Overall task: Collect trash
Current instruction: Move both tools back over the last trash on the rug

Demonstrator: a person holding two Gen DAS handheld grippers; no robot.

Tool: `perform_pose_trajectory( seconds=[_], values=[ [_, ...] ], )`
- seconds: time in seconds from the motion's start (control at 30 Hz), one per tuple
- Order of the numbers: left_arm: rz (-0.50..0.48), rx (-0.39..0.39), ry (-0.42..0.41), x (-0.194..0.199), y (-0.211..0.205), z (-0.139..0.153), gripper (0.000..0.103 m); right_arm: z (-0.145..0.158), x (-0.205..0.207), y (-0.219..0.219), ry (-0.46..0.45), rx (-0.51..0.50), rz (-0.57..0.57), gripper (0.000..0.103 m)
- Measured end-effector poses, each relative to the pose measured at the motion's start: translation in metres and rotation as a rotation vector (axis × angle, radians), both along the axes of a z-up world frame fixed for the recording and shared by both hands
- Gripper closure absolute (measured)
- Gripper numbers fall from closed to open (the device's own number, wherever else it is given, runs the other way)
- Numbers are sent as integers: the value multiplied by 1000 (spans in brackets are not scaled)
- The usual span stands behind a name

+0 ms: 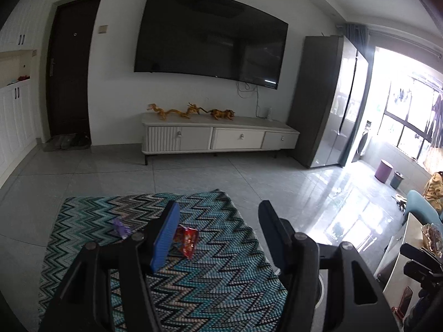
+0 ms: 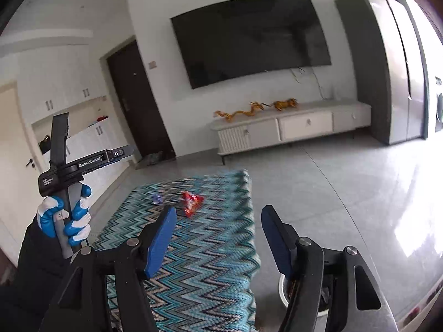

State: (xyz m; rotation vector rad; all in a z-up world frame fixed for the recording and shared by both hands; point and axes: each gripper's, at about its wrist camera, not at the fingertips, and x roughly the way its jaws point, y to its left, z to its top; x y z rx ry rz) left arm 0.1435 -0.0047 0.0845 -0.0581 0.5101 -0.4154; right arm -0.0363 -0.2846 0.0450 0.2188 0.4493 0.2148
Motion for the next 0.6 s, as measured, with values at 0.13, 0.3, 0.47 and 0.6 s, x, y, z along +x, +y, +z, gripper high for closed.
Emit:
perform_pose_trajectory(
  seconds=[0.13, 0.3, 0.47, 0.6],
  values=[
    [60, -3, -27, -13, 34, 28, 45, 29, 0, 36, -39, -32, 81, 39],
    [67, -10, -72, -29, 56, 68, 45, 48, 9, 66, -58, -28, 151, 38],
    [88, -19, -103, -38, 72, 87, 45, 51, 24, 87, -60, -18, 210, 34],
    [97, -24, -84, -29, 80, 75, 45, 35, 44, 101, -21, -12, 235, 34]
  ],
)
